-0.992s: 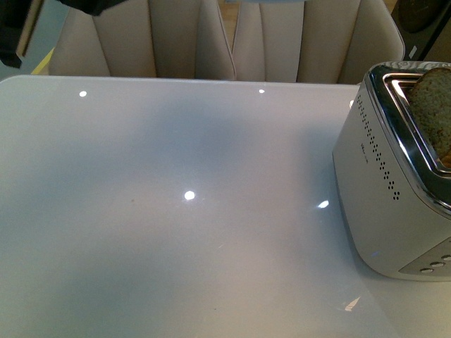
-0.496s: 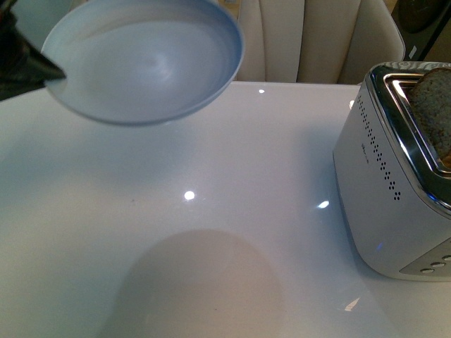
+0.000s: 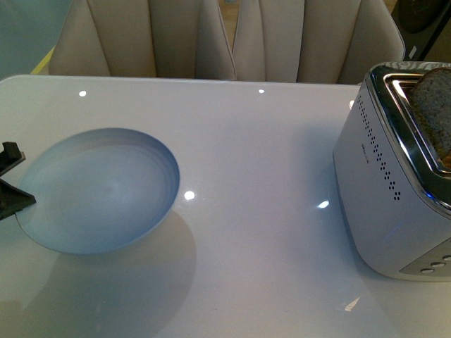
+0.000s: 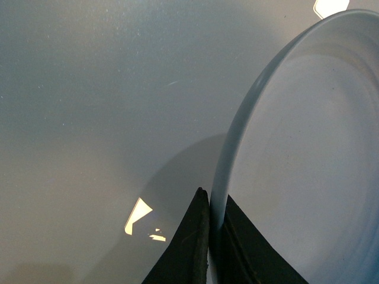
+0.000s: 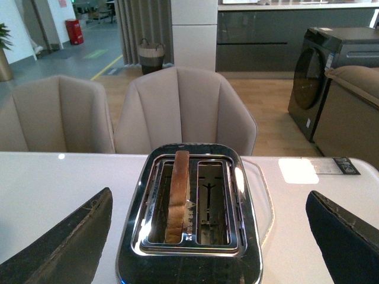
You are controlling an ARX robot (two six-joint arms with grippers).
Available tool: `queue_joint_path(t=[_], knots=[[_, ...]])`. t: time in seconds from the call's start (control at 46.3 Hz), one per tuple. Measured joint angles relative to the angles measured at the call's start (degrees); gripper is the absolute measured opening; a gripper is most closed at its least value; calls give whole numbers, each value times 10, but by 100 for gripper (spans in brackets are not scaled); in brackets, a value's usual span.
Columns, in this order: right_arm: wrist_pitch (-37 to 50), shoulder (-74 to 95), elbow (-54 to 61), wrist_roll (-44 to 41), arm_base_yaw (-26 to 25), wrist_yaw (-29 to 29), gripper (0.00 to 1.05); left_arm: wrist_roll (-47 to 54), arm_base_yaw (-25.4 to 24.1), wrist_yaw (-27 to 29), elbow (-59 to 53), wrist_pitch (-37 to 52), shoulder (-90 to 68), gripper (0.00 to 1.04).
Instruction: Left arm holds plate, right arm toasts bread
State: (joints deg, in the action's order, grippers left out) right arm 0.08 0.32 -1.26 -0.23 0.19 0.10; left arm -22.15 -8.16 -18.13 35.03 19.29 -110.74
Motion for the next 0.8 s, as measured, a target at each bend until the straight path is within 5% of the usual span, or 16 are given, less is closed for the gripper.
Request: queue_joint_path(t=[0.69,0.798], knots=[[0,0,0,0,0,0,96,64,-62,-9,10,83,-151,4],[0,0,0,0,0,0,96,64,-62,-7,10,85,-156,24]])
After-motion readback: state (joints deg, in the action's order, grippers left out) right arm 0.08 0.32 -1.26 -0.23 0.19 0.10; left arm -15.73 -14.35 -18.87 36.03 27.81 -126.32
